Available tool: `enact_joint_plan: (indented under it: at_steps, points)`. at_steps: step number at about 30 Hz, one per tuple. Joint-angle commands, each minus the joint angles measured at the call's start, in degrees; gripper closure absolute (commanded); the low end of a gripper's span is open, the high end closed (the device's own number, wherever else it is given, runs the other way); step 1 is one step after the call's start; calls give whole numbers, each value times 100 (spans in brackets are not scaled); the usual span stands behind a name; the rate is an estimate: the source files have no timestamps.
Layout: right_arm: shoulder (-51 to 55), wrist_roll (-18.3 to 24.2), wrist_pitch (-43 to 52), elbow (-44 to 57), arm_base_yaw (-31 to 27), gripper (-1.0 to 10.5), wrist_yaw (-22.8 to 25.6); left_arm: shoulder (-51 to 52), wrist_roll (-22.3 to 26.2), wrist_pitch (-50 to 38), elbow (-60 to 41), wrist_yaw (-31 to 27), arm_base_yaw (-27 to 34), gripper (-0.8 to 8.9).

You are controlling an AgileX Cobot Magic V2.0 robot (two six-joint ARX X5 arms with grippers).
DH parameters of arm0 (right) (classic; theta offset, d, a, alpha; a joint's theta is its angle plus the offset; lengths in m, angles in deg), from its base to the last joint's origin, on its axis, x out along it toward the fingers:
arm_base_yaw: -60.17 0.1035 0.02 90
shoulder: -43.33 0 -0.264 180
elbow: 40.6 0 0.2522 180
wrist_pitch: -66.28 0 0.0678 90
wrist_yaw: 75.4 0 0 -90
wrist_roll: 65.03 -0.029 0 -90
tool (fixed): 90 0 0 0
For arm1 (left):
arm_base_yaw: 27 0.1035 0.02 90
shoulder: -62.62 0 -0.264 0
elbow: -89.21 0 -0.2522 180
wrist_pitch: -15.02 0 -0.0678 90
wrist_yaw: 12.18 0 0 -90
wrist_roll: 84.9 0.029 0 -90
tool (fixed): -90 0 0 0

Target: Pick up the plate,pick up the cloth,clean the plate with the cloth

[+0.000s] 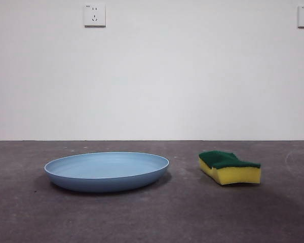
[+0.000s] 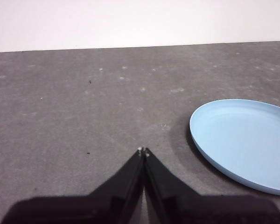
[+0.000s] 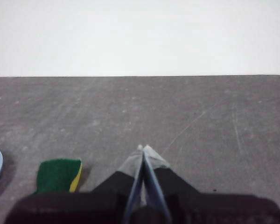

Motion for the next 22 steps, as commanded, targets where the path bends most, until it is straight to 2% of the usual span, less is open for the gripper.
enact_joint_plan:
  at_steps: [1, 6, 22]
  points:
    - [236, -26, 59, 315, -4, 946, -153, 7, -37, -20, -83, 7, 17, 814]
    - [599, -232, 111, 704, -4, 946, -208, 7, -37, -20, -83, 4, 17, 814]
    - [592, -861, 22, 1110, 0, 946, -297, 7, -37, -20, -83, 7, 17, 814]
